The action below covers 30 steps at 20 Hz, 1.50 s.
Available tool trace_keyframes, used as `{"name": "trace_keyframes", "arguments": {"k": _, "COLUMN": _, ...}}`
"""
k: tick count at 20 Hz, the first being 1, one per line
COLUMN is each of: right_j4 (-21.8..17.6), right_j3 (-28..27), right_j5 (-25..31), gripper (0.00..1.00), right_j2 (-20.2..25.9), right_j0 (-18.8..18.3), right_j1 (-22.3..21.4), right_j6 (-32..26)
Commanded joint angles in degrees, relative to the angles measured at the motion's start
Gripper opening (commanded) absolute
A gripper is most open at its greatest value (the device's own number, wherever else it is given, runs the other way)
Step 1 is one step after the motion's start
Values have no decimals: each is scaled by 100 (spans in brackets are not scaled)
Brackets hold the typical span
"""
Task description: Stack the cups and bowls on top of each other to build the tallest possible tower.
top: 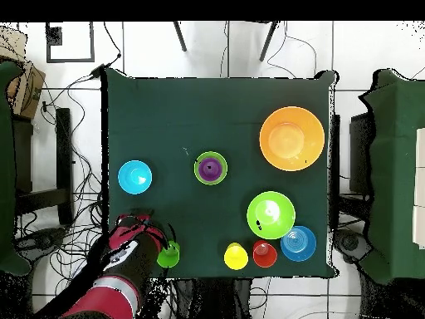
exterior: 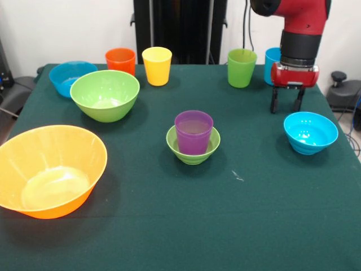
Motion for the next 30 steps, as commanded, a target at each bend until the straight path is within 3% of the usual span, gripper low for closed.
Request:
{"name": "trace_keyframes", "arguments": {"k": 1, "right_j4": 409, "right_j3": -708, "right_j5": 207, "gripper": 100, "right_j2": 374, "right_j0": -167, "right_j1": 430, "right_j6": 583}}
{"name": "trace_keyframes", "arguments": {"k": 9, "right_j4": 717, "right_j3": -581, "right_j5": 1139, "gripper": 100, "right_j2": 488, "right_j0": -4, "right_j1": -209, "right_j6": 598}}
{"name": "trace_keyframes", "arguments": {"k": 22, "right_j4": 636, "right_j3": -729, "right_j5": 1950, "gripper": 100, "right_j2": 892, "right_j0": -447, "right_j1": -526, "right_j6": 208}}
{"name": "trace_keyframes", "arguments": {"k": 25, "right_j4": 588, "right_j3": -690, "right_j5": 2027, "gripper": 100, "right_j2": 1000, "right_j0": -534, "right_j1": -624, "right_j6": 174}}
{"name": "trace_keyframes", "arguments": {"k": 30, "right_j4": 481, "right_j3": -828, "right_j5": 1875, "gripper": 100, "right_j2": 1135, "right_j0": -677, "right_j1": -417, "right_j6": 122}}
